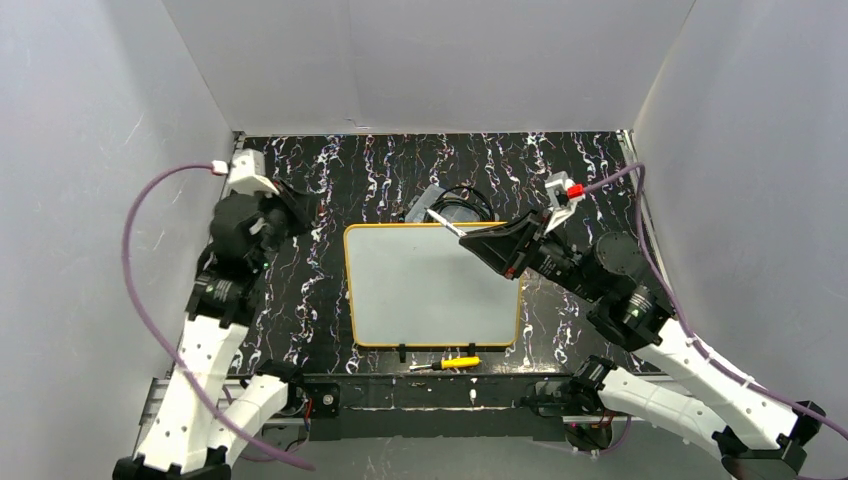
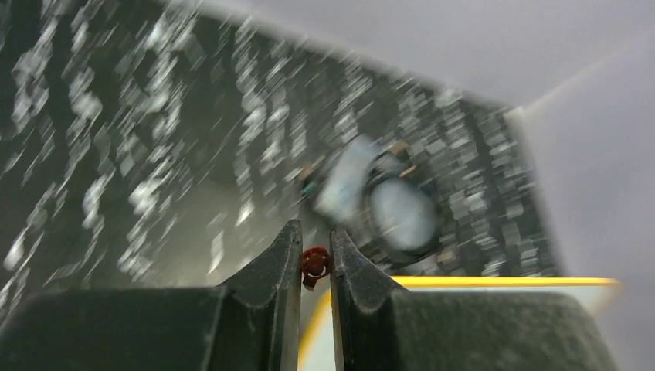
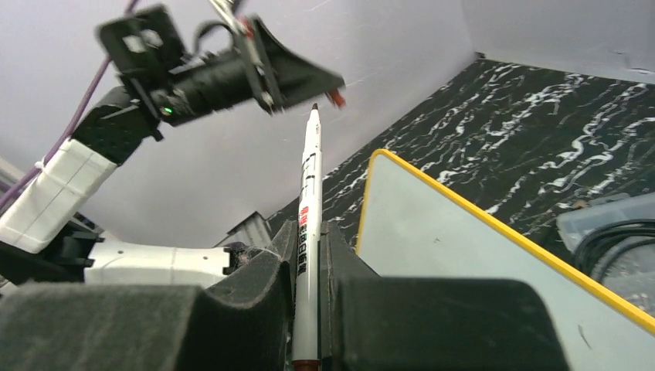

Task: Write a sentence on the whiteboard
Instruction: Place the pen cap at the center of the board.

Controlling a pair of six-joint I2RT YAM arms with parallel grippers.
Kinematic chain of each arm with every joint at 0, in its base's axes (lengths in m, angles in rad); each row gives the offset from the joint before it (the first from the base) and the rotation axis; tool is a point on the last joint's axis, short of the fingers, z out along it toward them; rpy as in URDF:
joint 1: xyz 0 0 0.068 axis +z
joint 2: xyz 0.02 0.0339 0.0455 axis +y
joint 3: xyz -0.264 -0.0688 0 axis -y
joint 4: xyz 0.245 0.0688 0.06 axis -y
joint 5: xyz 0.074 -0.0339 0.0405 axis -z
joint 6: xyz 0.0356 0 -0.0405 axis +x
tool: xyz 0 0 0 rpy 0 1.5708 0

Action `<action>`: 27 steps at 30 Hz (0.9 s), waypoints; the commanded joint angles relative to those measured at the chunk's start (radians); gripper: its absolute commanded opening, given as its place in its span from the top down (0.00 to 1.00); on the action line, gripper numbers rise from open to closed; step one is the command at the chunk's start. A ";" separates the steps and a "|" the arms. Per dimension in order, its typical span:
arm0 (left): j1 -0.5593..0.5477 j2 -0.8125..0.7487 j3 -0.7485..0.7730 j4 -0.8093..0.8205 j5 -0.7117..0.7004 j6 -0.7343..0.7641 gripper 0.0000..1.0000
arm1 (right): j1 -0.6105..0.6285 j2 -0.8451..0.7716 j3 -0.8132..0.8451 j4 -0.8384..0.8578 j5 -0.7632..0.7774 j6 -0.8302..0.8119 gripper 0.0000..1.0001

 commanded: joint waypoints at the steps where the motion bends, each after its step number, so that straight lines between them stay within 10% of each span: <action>1: 0.029 0.055 -0.150 -0.225 -0.160 0.092 1.00 | 0.002 -0.034 0.044 -0.044 0.078 -0.069 0.99; 27: 0.075 0.550 -0.477 0.054 -0.144 -0.047 0.87 | 0.002 0.046 0.087 -0.225 0.002 -0.204 0.99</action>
